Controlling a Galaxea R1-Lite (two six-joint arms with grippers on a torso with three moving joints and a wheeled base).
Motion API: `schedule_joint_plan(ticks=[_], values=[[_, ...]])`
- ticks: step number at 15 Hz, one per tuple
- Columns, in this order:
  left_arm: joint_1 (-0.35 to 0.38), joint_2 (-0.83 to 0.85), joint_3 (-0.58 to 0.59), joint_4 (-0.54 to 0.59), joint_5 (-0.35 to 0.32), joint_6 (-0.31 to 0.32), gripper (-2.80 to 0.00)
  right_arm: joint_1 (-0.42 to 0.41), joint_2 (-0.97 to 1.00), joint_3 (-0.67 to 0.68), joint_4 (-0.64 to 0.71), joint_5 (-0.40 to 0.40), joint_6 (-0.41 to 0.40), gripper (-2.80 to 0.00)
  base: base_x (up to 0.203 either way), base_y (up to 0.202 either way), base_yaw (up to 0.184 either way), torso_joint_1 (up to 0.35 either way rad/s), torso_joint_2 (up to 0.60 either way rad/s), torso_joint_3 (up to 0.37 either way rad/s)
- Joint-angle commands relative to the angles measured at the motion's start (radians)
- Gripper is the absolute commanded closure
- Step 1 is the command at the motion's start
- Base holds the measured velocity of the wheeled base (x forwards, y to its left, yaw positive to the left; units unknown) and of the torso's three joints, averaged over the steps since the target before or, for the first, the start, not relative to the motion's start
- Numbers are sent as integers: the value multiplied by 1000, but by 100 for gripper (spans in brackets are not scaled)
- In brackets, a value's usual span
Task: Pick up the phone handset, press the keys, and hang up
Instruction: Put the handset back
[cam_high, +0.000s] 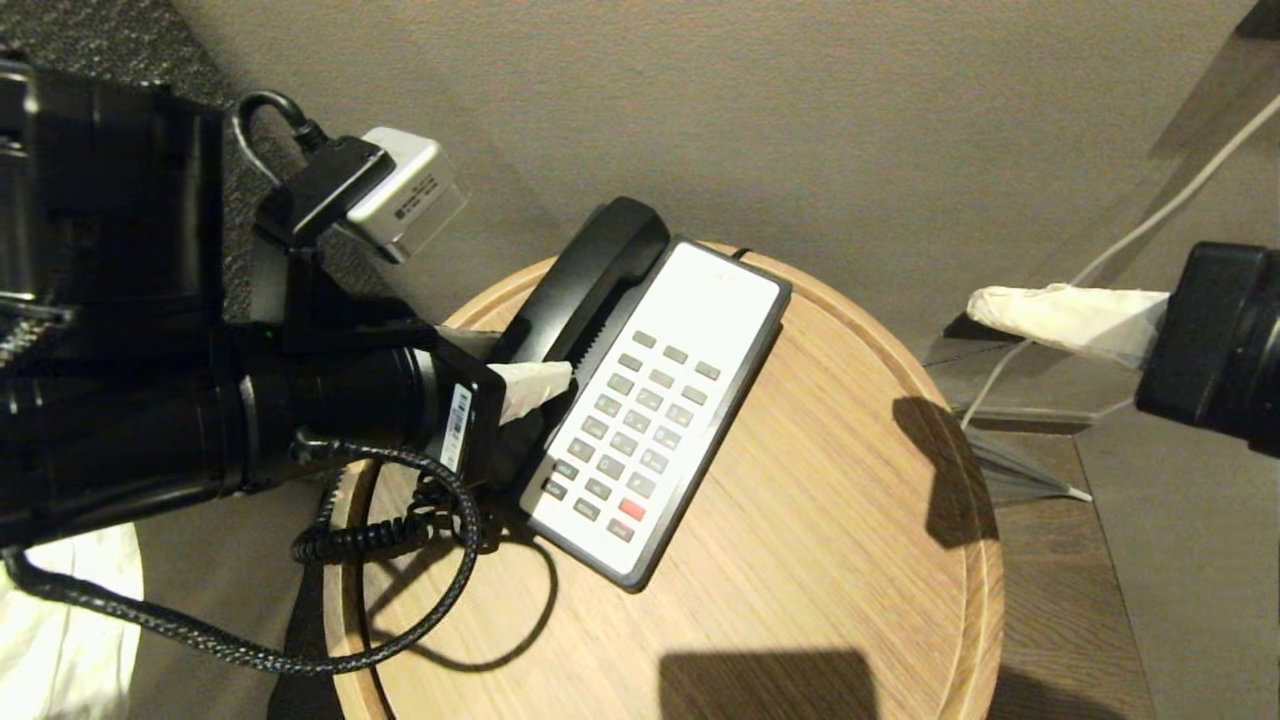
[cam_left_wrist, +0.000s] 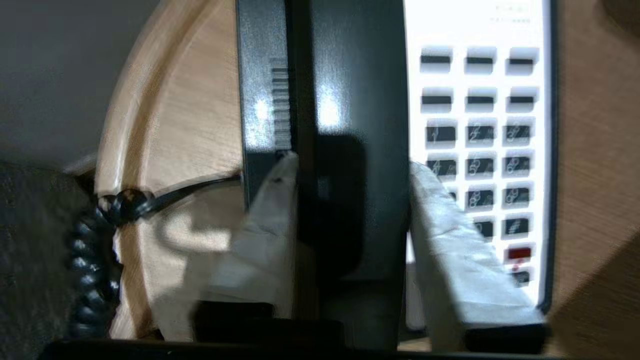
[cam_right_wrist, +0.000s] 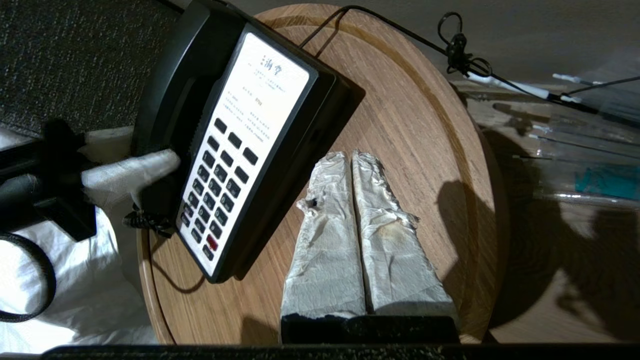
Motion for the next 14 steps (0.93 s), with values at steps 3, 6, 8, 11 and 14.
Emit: schedule_joint_plan(ticks=[3, 6, 8, 11, 14], values=[[2, 31, -45, -62, 0, 5, -280, 1, 2, 7, 3, 1, 3, 0, 0, 0, 0, 0, 0, 0], [2, 6, -56, -62, 2, 4, -280, 1, 2, 24, 0, 0, 3, 0, 0, 0, 0, 0, 0, 0], [4, -31, -55, -57, 3, 2, -280, 1, -1, 45, -1, 0, 3, 0, 0, 0, 0, 0, 0, 0], [17, -69, -57, -60, 6, 1, -280, 1, 1, 47, 3, -3, -1, 0, 0, 0, 0, 0, 0, 0], [21, -162, -35, -52, 8, -15, 0, 8, 14, 47, -6, 14, -30, 0, 0, 0, 0, 0, 0, 0]])
